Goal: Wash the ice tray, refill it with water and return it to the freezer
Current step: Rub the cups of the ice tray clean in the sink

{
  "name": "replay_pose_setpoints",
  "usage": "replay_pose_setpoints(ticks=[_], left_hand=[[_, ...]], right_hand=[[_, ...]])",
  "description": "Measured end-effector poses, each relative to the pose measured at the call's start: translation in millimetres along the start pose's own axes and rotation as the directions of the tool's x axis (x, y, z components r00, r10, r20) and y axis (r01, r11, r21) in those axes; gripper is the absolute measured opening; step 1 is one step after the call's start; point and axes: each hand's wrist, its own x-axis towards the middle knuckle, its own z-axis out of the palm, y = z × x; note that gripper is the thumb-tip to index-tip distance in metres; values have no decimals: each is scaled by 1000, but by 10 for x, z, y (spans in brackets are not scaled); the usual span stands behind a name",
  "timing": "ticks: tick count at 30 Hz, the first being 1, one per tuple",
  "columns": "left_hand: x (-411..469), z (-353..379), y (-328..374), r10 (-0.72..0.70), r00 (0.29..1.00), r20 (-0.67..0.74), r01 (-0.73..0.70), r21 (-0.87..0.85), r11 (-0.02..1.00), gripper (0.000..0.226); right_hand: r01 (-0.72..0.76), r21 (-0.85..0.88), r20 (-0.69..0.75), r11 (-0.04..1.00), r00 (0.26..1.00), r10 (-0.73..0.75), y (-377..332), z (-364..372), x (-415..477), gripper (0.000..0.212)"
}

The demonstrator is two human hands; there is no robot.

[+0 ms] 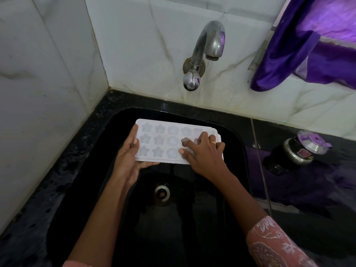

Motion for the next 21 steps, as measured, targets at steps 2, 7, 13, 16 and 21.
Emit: replay_pose_setpoints(ticks=[2, 7, 13, 16, 21], left_hand=[[2, 8, -1, 2, 1000, 2, -2, 1, 1000, 39], [8, 8, 0, -7, 1000, 11, 7, -16, 1000, 38], [3, 28, -20, -14, 1000, 4, 14, -10, 1000, 38], [-2, 41, -33, -16, 1000, 6, 16, -4, 1000, 38], [-14, 46, -61, -17, 1000, 10, 17, -3, 1000, 38]], right_hand=[[0, 4, 5, 1000, 1000, 0, 4, -9, -3, 38], [-31, -15, -1, 999, 1000, 31, 46, -17, -9, 37], [-46, 26, -57, 999, 997, 48, 13, -29, -21, 37], [-10, 51, -96, 999, 995, 14, -53, -41, -11, 38], [53, 36, -14, 998, 999, -52, -155, 2, 63, 39]])
